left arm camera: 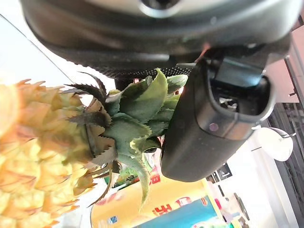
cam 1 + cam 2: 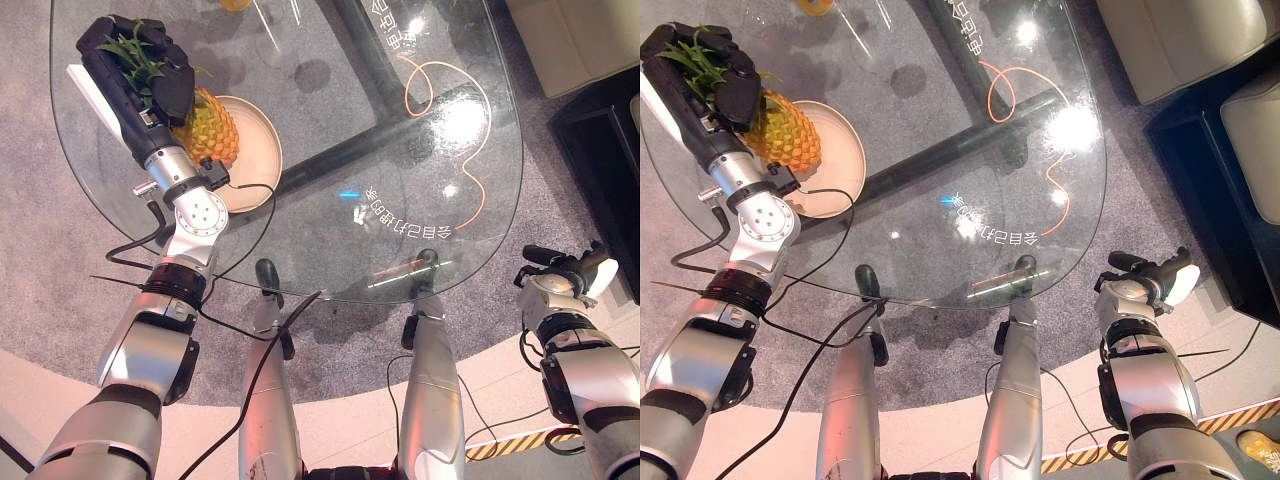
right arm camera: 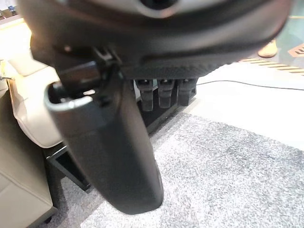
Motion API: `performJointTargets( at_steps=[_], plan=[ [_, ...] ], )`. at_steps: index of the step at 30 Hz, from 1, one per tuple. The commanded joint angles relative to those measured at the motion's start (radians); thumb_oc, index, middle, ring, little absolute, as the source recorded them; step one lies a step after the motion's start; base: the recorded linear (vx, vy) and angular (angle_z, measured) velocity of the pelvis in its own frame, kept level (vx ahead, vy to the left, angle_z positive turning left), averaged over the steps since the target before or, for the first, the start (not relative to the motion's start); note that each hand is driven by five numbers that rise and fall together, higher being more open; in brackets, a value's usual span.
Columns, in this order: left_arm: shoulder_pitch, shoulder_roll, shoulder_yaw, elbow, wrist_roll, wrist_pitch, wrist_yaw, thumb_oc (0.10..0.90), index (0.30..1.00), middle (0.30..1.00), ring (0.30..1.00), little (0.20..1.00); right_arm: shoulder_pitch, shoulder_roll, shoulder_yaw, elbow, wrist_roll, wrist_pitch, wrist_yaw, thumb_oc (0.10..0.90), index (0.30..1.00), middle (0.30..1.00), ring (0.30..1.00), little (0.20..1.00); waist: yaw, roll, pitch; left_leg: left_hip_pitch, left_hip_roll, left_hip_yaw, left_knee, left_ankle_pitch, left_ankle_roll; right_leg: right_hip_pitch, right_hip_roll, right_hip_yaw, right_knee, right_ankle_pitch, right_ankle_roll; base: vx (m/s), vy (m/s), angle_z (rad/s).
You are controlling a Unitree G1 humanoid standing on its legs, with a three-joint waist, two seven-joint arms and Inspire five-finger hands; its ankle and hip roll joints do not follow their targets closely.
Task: Pick up the fruit to the plate
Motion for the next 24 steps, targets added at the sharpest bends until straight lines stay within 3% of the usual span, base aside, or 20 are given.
performJointTargets(
  at_steps=[1,5,10,24],
  plan=[
    [-0.149,0.082,0.008,-0.005,0.004,-0.091,0.009,0.125,0.321,0.321,0.321,0.225,0.013,-0.073,0.003,0.025,-0.044,-0.014,-0.039,0.8,0.9,0.9,0.9,0.9,0.034,-0.016,-0.021,-0.025,-0.03,-0.042,0.029,-0.053,0.025,0.015,0.035,-0.115,-0.002,-0.028,-0.047,0.0,0.0,0.0],
    [-0.153,0.083,0.004,-0.01,-0.002,-0.085,0.004,0.311,0.481,0.481,0.481,0.411,0.007,-0.077,0.004,0.024,-0.042,-0.013,-0.042,0.8,0.9,0.9,0.9,0.9,0.035,-0.015,-0.021,-0.032,-0.032,-0.042,0.025,-0.046,0.027,0.008,0.034,-0.115,-0.006,-0.021,-0.048,0.0,0.0,0.0],
    [-0.149,0.081,0.003,-0.012,0.001,-0.088,0.006,0.405,0.561,0.561,0.561,0.505,0.008,-0.079,0.002,0.025,-0.043,-0.019,-0.043,0.8,0.9,0.9,0.9,0.9,0.036,-0.014,-0.021,-0.033,-0.032,-0.042,0.026,-0.046,0.027,0.006,0.033,-0.116,-0.005,-0.02,-0.047,0.0,0.0,0.0],
    [-0.149,0.082,-0.002,-0.019,0.015,-0.103,0.022,0.424,0.578,0.578,0.578,0.524,0.007,-0.087,0.002,0.033,-0.038,-0.025,-0.04,0.8,0.9,0.9,0.9,0.9,0.038,-0.012,-0.021,-0.039,-0.035,-0.044,0.033,-0.048,0.027,0.002,0.03,-0.118,-0.001,-0.02,-0.048,0.0,0.0,0.0]
  ],
)
